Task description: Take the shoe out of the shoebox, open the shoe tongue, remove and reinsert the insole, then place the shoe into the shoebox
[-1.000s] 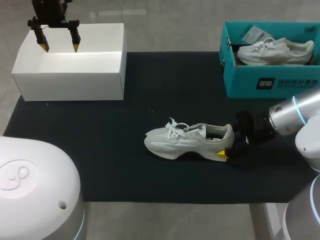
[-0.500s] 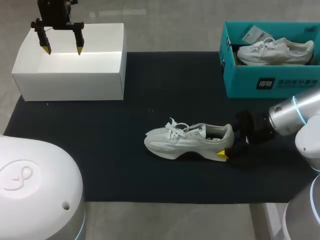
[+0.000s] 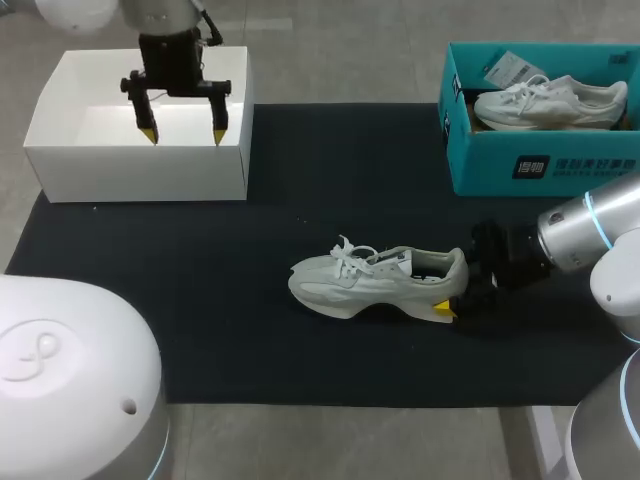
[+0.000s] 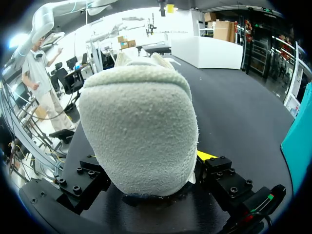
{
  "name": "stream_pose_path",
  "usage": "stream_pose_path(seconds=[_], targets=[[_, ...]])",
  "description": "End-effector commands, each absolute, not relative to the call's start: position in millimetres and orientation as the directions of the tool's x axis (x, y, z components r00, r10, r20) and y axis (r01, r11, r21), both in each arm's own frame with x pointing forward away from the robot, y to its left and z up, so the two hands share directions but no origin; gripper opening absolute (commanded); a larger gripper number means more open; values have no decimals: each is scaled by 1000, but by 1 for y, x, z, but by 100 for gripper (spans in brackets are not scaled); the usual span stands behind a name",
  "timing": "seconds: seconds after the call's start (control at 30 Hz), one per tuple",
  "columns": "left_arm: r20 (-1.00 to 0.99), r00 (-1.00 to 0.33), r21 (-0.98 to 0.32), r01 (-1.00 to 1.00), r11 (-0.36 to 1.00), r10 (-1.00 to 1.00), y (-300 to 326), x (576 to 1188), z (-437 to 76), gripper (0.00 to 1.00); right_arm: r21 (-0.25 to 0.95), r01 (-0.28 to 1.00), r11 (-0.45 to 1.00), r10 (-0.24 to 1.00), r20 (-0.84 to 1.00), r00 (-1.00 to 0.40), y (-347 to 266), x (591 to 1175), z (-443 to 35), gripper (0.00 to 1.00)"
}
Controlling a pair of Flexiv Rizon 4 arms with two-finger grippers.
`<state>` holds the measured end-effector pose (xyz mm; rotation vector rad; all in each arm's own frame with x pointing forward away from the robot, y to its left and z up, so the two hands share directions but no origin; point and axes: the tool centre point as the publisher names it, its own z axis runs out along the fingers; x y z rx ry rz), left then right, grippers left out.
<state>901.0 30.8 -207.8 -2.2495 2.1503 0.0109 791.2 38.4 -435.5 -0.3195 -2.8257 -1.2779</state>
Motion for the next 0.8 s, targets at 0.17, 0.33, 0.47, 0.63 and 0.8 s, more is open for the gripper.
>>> stream_pose_path(seconds=[0.17, 0.33, 0.47, 0.63, 0.8], targets=[[-34, -21, -121, -992, 25, -999, -10, 858, -210, 100, 740, 196, 643, 178, 104, -978, 40, 791, -439, 0], [0, -79, -109, -991, 79, -997, -43, 842, -213, 100, 740, 196, 643, 178, 104, -978, 40, 791, -439, 0], [-22, -116, -119, -986, 118, -993, -68, 828, -215, 100, 740, 196, 643, 178, 104, -978, 40, 791, -439, 0], [2, -222, -123, -968, 220, -975, -95, 815, -223, 100, 740, 196, 643, 178, 104, -978, 40, 791, -439, 0], [-7, -250, -137, -959, 249, -968, -124, 804, -233, 100, 740, 196, 643, 178, 104, -978, 40, 791, -439, 0]])
